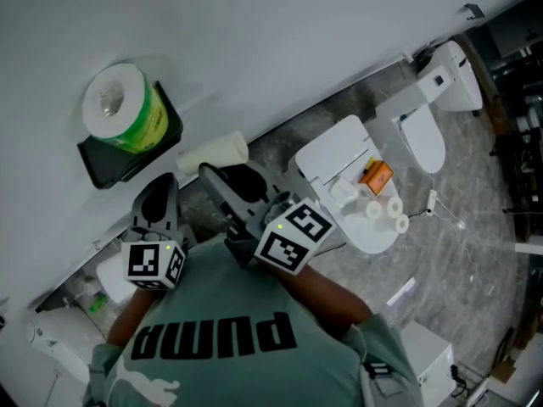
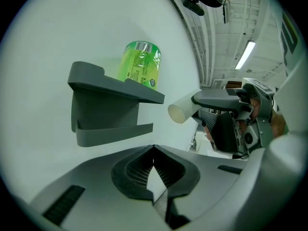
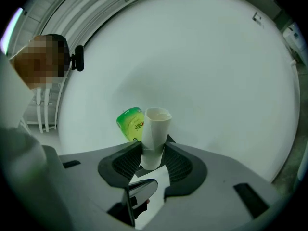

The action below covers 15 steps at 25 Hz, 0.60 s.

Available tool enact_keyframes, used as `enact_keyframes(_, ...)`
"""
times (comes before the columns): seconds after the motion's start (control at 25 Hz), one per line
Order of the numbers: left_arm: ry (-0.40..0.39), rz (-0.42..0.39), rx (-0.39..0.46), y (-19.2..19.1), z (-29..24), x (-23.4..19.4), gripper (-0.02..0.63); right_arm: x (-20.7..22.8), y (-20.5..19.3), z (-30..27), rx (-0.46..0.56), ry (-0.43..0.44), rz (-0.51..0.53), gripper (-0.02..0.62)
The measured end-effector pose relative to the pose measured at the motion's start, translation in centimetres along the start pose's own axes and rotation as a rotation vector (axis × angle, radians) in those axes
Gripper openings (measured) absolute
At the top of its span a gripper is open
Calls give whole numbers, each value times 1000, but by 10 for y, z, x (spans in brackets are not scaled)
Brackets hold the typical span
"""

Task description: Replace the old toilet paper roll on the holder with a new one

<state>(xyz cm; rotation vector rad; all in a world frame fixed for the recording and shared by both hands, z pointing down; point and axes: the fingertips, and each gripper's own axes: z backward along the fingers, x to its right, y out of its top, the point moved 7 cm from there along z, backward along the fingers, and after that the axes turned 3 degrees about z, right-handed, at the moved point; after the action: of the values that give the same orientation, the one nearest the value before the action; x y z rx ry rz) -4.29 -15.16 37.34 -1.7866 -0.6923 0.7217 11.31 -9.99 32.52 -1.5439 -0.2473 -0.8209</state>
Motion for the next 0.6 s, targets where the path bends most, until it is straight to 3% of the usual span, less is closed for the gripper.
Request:
enact_keyframes(0.28, -15, -5, 53, 7, 13, -2, 3, -35, 4, 1, -23, 23, 193, 155)
enact_keyframes(0.6, 83, 34, 88, 8, 41, -26, 3, -77, 0, -26, -97, 85, 390, 155)
